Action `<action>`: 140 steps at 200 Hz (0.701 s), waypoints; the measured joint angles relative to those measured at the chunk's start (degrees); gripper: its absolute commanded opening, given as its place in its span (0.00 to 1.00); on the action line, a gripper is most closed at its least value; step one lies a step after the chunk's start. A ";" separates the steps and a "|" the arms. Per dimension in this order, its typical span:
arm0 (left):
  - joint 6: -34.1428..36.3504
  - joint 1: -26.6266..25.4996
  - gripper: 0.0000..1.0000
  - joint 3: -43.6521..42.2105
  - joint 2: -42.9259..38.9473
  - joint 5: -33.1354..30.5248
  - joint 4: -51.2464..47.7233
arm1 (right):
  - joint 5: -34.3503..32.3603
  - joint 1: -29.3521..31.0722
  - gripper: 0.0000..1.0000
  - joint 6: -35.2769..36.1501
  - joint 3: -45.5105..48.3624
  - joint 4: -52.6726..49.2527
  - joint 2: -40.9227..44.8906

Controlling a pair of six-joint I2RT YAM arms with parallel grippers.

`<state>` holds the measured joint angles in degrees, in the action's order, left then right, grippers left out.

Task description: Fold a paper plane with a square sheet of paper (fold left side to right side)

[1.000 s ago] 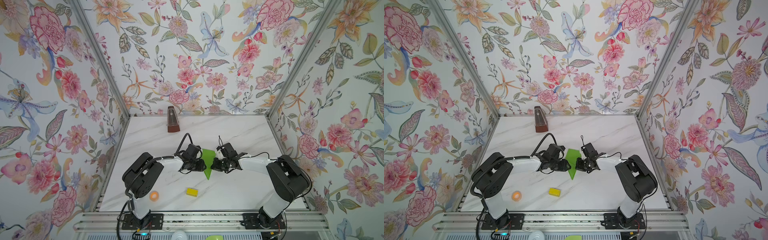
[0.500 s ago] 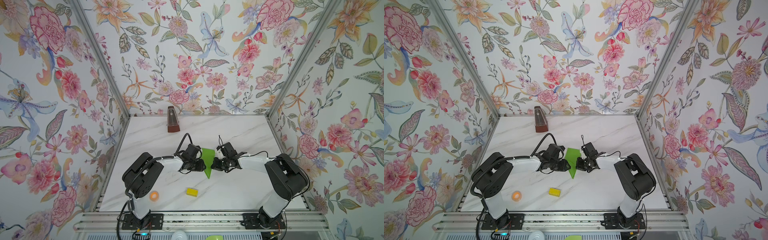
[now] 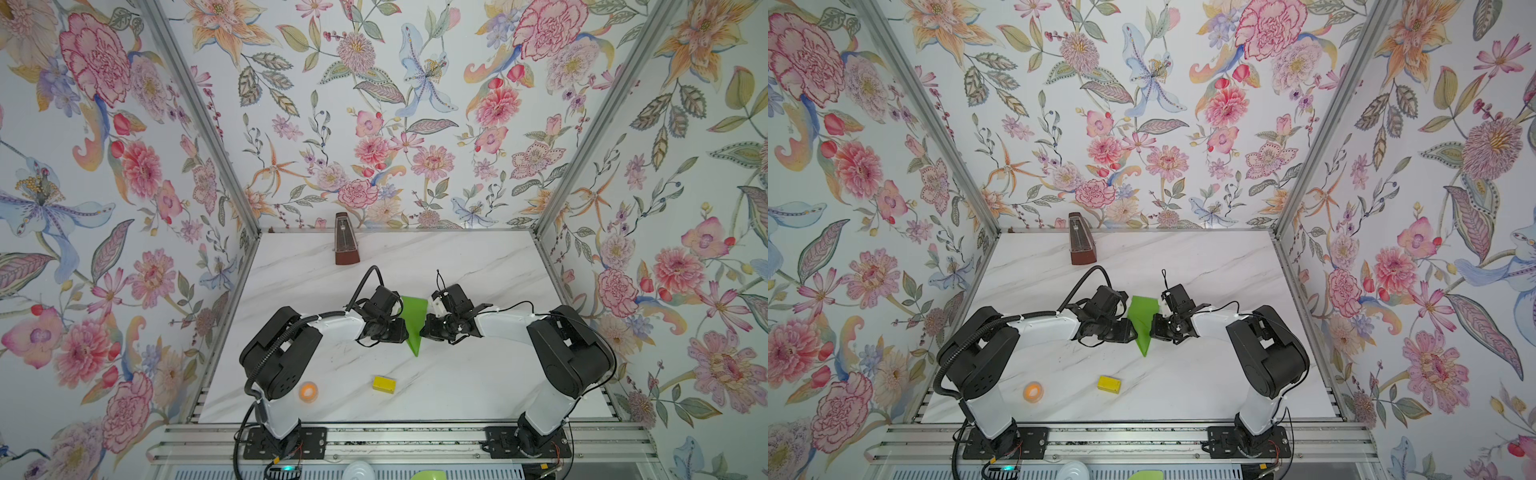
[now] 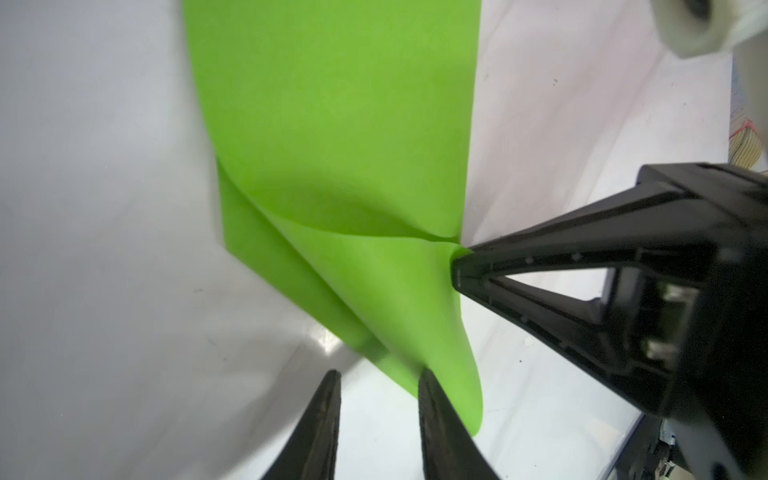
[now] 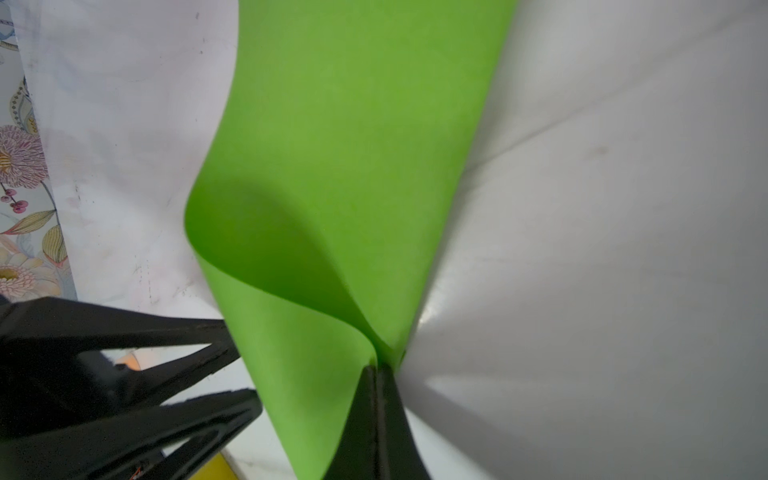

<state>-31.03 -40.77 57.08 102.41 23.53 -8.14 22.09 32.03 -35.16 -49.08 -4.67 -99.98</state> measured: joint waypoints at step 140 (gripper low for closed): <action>1.18 -0.11 0.03 4.22 1.90 1.79 -0.52 | 0.02 0.00 0.00 0.00 0.00 0.02 0.00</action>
<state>-29.85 -40.88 61.30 104.31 25.32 -8.67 22.11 32.03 -35.16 -49.08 -4.64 -99.98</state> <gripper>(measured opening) 0.048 0.047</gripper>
